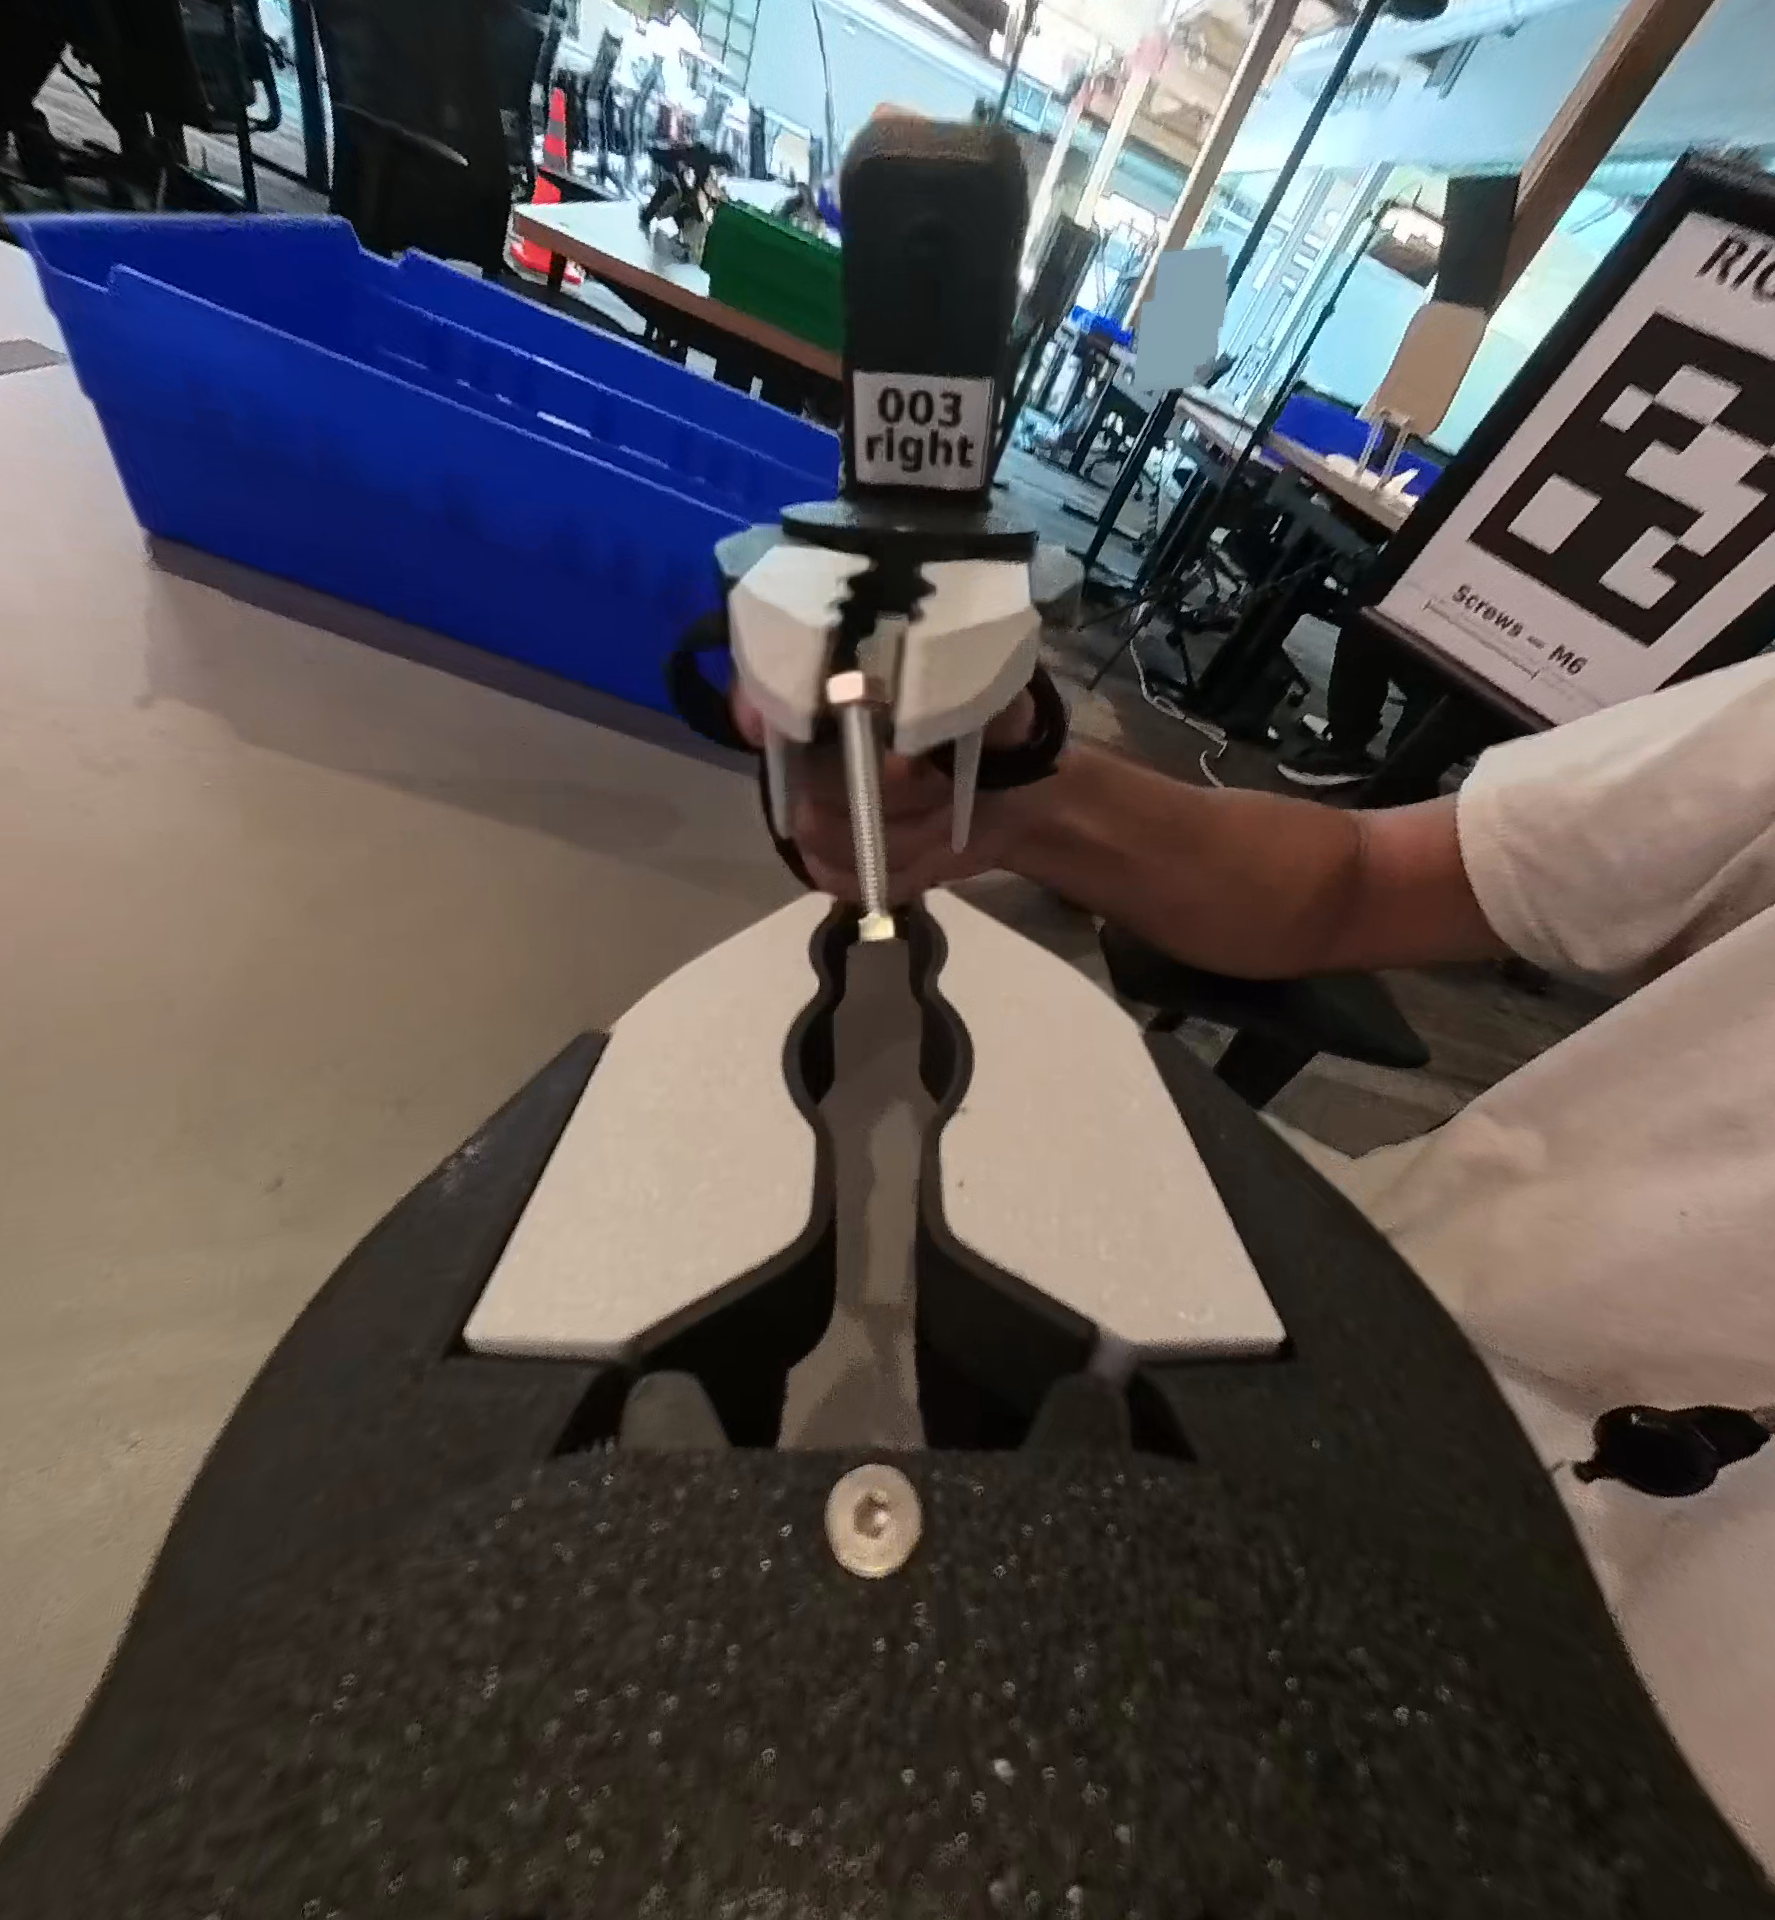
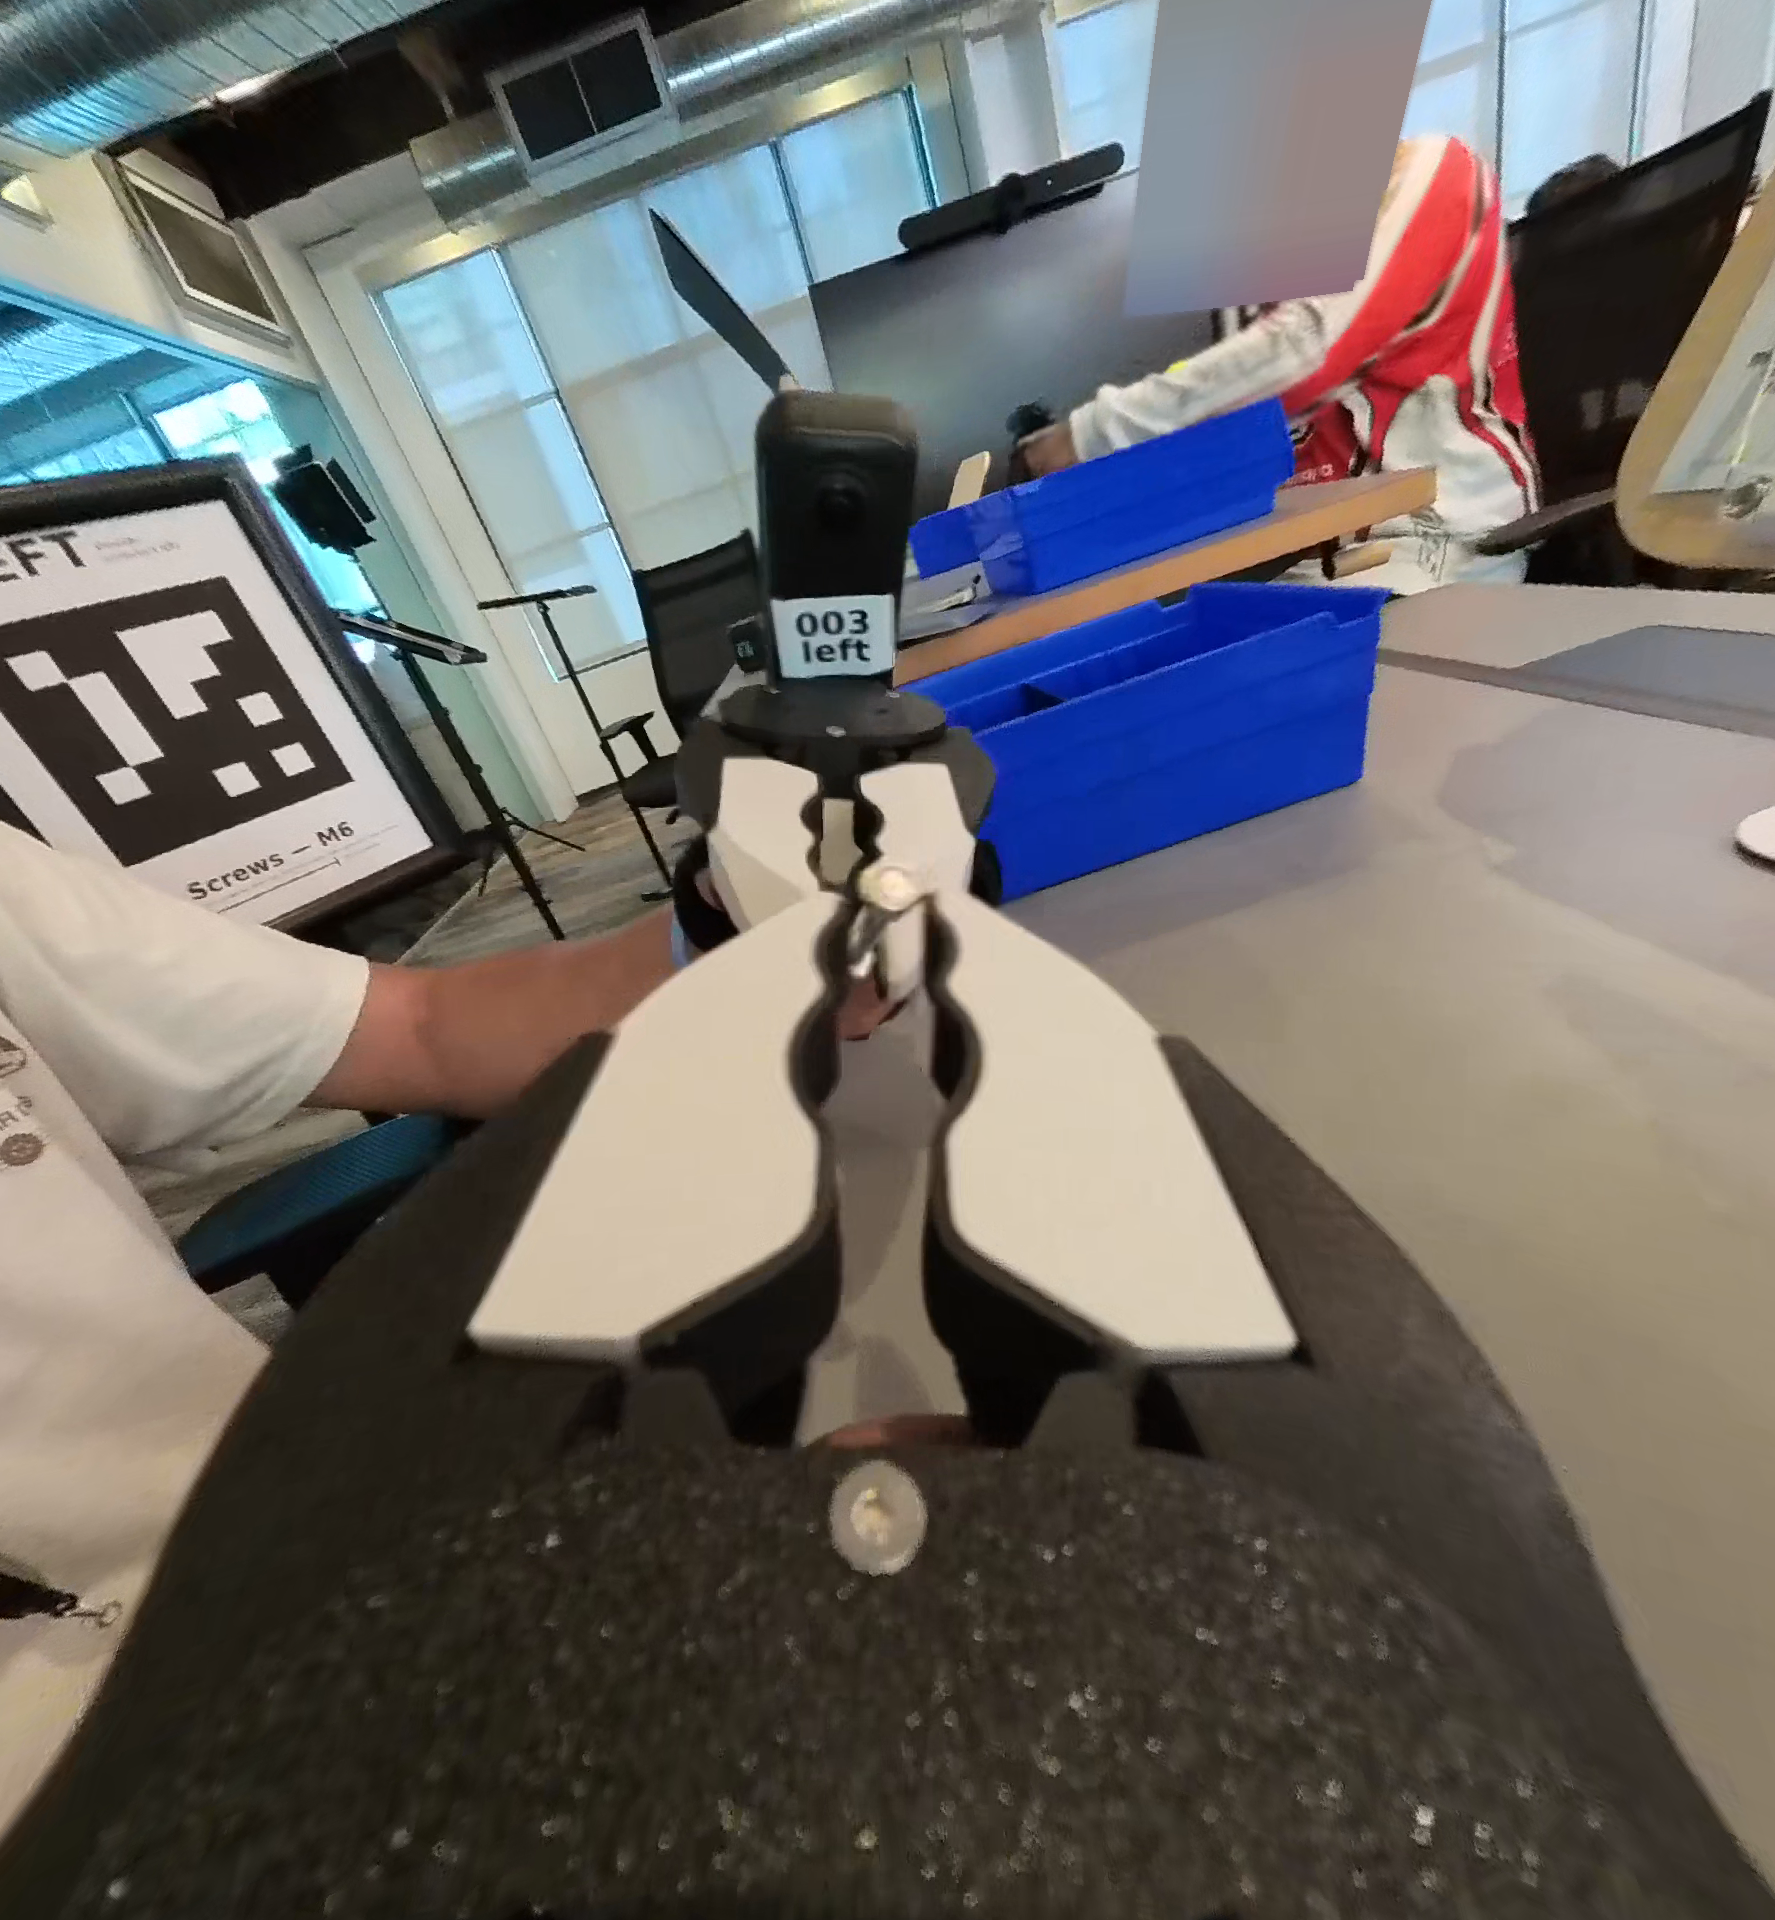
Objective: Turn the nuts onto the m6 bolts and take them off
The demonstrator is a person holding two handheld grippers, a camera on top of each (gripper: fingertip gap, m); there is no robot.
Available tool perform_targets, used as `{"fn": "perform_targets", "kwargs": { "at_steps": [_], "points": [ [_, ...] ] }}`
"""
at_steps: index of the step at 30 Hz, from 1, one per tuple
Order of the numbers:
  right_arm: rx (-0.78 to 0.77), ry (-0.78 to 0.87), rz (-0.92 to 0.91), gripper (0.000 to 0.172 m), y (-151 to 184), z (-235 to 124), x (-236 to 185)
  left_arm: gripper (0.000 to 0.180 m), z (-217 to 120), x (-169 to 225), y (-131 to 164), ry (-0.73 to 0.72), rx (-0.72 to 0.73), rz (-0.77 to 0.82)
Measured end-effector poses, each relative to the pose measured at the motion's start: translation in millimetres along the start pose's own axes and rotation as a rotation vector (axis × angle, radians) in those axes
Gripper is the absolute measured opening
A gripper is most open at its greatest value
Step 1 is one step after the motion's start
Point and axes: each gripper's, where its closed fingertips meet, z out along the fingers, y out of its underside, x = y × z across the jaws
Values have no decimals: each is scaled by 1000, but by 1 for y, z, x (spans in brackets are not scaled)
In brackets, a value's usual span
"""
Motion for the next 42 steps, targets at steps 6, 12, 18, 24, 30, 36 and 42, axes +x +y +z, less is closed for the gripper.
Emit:
{"fn": "perform_targets", "kwargs": {
  "at_steps": [6,12,18,24,30,36,42],
  "points": [
    [-57,111,166,9,10,2,23,10,3,-30,13,-308,-104,232],
    [-109,276,426,9,28,-1,49,10,0,-57,21,-612,-231,498],
    [-62,218,577,8,31,-1,47,10,3,-60,29,-617,-275,504],
    [10,91,303,36,10,0,31,10,2,-31,11,-319,-94,223],
    [120,-27,133,39,-10,-2,4,10,-6,5,-10,20,60,-1],
    [76,-73,92,10,-5,1,-8,10,-1,9,-4,35,22,13],
    [-28,102,223,9,12,1,25,10,1,-28,9,-298,-86,228]
  ]
}}
